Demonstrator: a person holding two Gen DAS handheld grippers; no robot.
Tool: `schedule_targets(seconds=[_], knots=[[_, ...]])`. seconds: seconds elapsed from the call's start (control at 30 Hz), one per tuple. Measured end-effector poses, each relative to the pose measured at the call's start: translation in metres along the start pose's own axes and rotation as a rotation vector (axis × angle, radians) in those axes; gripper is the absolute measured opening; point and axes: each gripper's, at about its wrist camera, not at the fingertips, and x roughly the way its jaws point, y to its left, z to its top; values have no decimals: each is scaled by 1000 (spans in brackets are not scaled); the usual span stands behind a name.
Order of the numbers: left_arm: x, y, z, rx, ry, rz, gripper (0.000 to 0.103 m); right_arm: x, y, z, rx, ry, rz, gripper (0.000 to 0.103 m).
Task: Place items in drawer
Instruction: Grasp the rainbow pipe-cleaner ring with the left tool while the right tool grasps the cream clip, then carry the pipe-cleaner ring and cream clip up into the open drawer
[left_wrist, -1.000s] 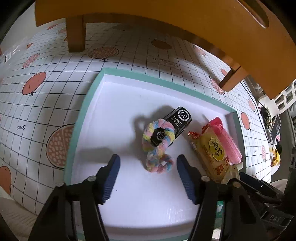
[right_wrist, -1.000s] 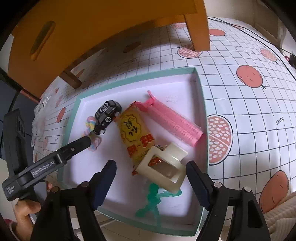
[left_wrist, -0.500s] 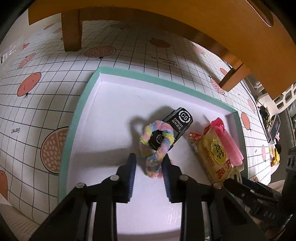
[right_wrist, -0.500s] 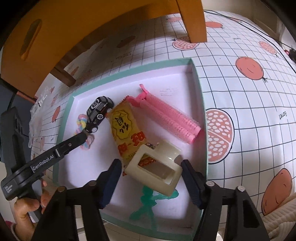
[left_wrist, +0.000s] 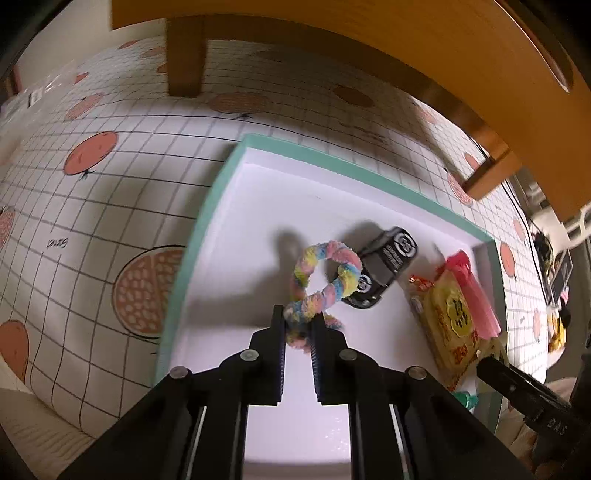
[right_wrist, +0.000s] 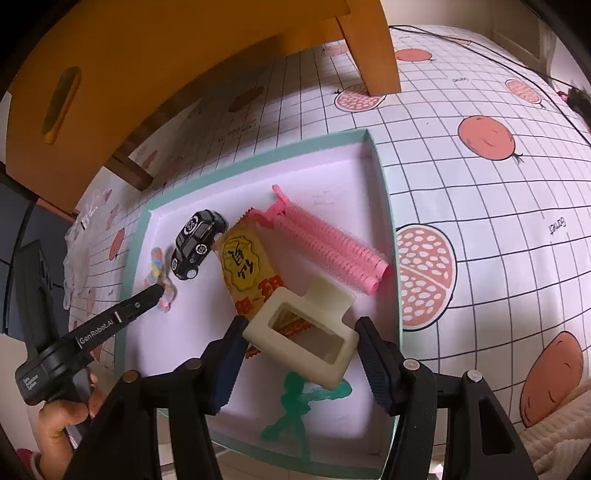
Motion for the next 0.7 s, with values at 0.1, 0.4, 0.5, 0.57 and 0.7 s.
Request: schedule_targets(seconds=[0.1,0.4,0.5,0.57,0.7], knots=[[-2,6,2,-23,-7,-4,12,-6,0,1,-2,-27,-5,62],[-13,13,1,-44,-30,-13,12,-17,4,3,-9,-83,-10,62],[-20,17,2,-57,-45,-22,12,-21,3,4,-4,-96,-15,62],[-25,17,2,-61,-58,-28,12,-27,4,4,-4,-114,-15,62],[-41,14,0,-51,-94,-41,12,-36,5,6,-6,-137,-23,62]])
